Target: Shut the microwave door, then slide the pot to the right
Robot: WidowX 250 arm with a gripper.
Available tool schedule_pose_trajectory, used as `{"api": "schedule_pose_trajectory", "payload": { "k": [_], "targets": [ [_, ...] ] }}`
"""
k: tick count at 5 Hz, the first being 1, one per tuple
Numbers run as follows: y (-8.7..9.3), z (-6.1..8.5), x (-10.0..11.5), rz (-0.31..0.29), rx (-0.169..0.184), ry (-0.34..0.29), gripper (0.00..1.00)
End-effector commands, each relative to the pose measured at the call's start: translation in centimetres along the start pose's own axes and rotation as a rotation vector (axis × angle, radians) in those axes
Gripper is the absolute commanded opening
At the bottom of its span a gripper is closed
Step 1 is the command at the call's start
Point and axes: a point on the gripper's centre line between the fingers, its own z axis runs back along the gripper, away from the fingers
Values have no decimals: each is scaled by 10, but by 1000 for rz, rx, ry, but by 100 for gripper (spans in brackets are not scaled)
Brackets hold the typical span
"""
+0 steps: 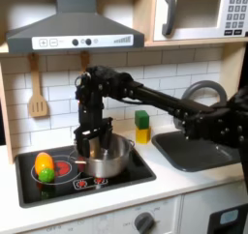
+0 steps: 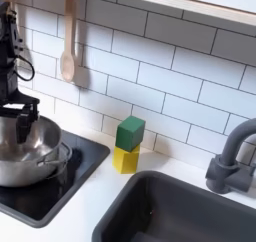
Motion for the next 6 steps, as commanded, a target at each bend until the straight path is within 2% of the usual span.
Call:
{"api": "schedule_pose_trajectory", "payload": {
  "k": [1,3,4,5,6],
  "targets": [
    [6,1,6,28,8,-7,100],
    [7,2,9,39,16,-10,100],
    [-3,-1,2,0,11,9,100],
    [-12,-8,0,-79,9,28,100],
    [-19,-15,-2,-131,26,52,100]
  ]
}}
